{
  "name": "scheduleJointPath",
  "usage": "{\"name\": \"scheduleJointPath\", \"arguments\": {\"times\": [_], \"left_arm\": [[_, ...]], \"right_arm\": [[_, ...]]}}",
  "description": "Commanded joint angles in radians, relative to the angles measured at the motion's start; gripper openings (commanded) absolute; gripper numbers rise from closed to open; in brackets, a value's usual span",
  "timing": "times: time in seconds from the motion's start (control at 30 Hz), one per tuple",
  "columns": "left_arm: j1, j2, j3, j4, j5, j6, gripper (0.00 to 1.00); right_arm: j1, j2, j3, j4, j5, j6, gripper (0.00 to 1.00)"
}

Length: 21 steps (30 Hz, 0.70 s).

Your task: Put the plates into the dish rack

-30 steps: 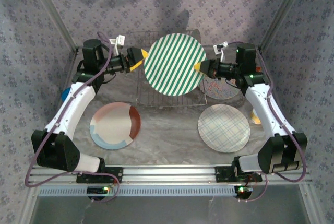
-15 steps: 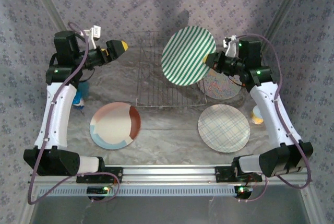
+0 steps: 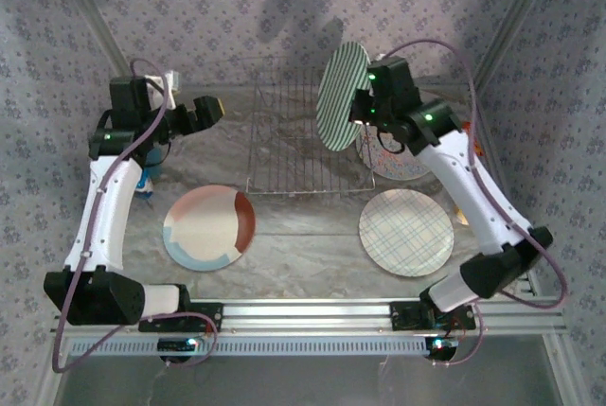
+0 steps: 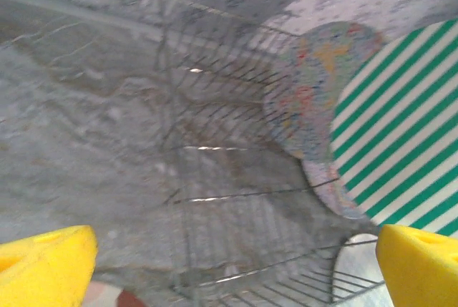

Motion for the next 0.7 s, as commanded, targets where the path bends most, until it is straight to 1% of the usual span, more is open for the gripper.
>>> {"name": "scheduleJointPath", "arguments": {"times": [0.0, 0.13, 0.2, 0.43, 0.67], "left_arm": [[-0.010, -0.065, -0.051, 0.052, -0.126, 0.052, 0.99], [-0.029, -0.094, -0.104, 0.065, -0.218, 0.088, 0.99], [-0.031, -0.102, -0.144, 0.088, -0.245, 0.091, 0.99], [-0.034, -0.087, -0.162, 0.088, -0.241, 0.095, 0.99], [-0.034, -0.078, -0.165, 0.087, -0.237, 0.096, 0.99]], "right_arm": [[0.036, 0.092, 0.126, -0.057, 0.290, -0.032, 0.00], [0.050, 0.228, 0.276, -0.108, 0.342, -0.058, 0.00], [0.052, 0.289, 0.345, -0.129, 0.353, -0.065, 0.00], [0.041, 0.453, 0.512, -0.164, 0.388, -0.089, 0.00], [0.020, 0.521, 0.567, -0.136, 0.346, -0.088, 0.00]]}}
